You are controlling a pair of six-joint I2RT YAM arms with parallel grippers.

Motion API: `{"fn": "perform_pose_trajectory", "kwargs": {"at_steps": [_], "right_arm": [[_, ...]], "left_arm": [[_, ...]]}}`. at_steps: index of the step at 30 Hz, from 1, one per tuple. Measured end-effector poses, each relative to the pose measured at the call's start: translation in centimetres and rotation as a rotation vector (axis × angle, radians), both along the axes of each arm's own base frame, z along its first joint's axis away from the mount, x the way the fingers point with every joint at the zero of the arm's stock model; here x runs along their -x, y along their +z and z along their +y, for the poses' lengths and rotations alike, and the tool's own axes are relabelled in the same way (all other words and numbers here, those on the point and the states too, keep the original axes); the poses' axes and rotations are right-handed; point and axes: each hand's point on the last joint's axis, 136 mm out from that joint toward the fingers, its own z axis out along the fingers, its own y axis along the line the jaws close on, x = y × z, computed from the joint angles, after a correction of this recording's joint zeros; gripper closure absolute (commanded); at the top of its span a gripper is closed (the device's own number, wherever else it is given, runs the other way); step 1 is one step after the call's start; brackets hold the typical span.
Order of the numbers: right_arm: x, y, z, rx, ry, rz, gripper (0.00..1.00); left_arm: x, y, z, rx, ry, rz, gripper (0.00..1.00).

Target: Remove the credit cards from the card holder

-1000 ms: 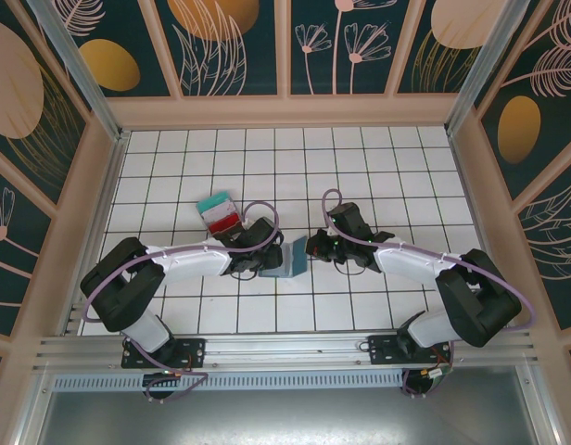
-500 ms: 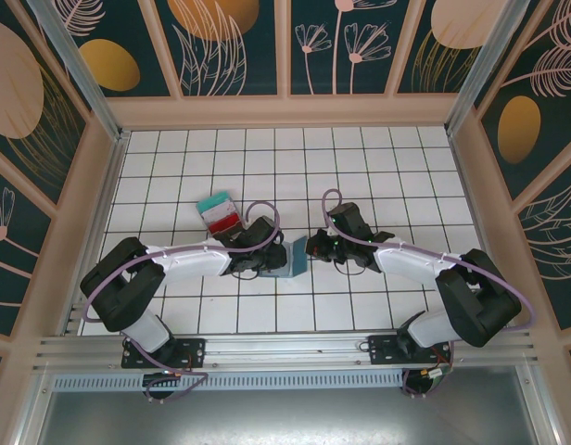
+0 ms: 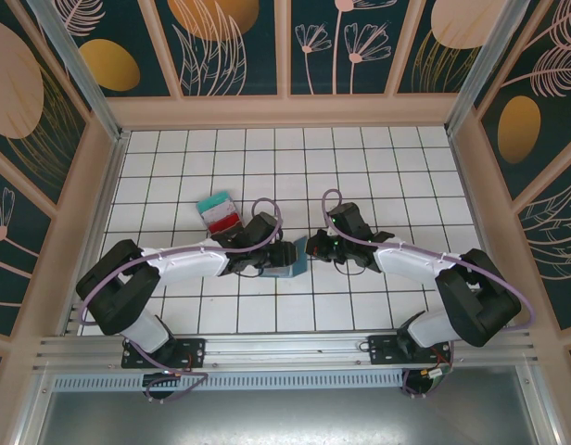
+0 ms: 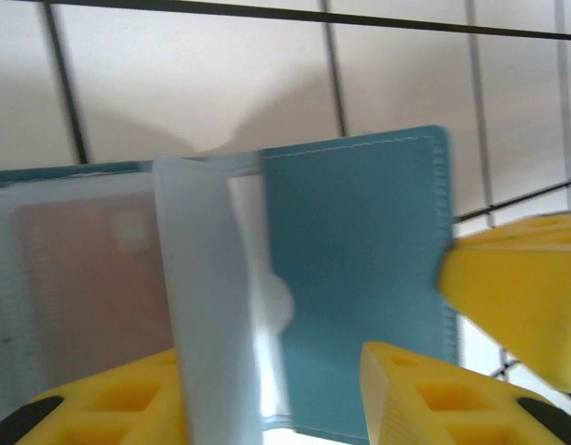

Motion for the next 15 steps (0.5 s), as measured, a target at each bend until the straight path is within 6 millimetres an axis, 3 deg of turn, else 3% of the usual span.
{"fn": "perform_pose_trajectory", "kwargs": {"at_steps": [6, 15], "right_arm": [[-0.2, 0.0, -0.2, 0.002, -0.009, -0.001, 1.0], [-0.4, -0.7, -1.0, 0.013, -0.029, 0.014, 1.0]], "left_arm": [[0.4, 1.1, -1.5, 0.08, -0.056, 0.0, 0.6], [0.2, 1.7, -1.2, 0.081, -0.045, -0.022, 0.6]]}}
